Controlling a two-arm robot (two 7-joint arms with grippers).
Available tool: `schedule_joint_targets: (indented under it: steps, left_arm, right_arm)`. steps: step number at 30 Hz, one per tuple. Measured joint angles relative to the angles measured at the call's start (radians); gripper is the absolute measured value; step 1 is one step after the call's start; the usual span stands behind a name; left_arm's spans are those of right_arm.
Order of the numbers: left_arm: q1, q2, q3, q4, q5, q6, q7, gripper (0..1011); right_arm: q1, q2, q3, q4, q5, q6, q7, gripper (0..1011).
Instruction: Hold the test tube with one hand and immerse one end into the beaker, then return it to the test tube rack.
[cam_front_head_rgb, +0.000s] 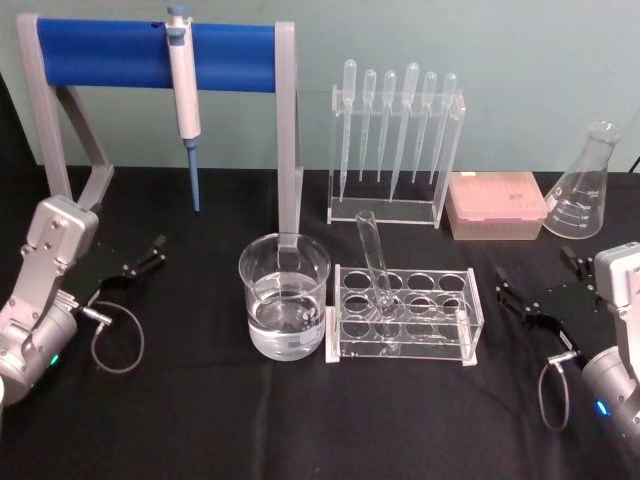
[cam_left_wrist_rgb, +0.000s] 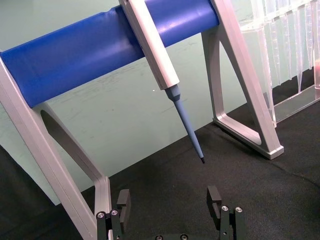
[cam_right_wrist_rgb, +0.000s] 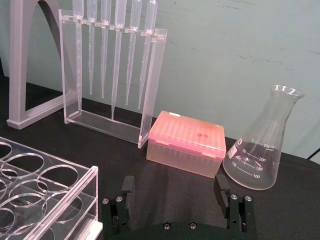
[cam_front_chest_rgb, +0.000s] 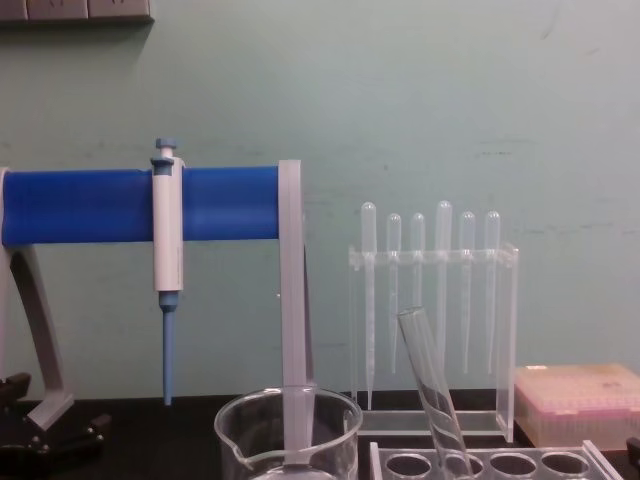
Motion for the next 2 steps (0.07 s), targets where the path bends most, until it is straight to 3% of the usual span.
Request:
schedule_joint_targets:
  steps: [2]
  left_arm:
    - [0.0,0.0,0.0,0.0,0.0,0.0,0.0,1000]
  right_arm:
    - [0.0,0.0,0.0,0.0,0.0,0.0,0.0,1002]
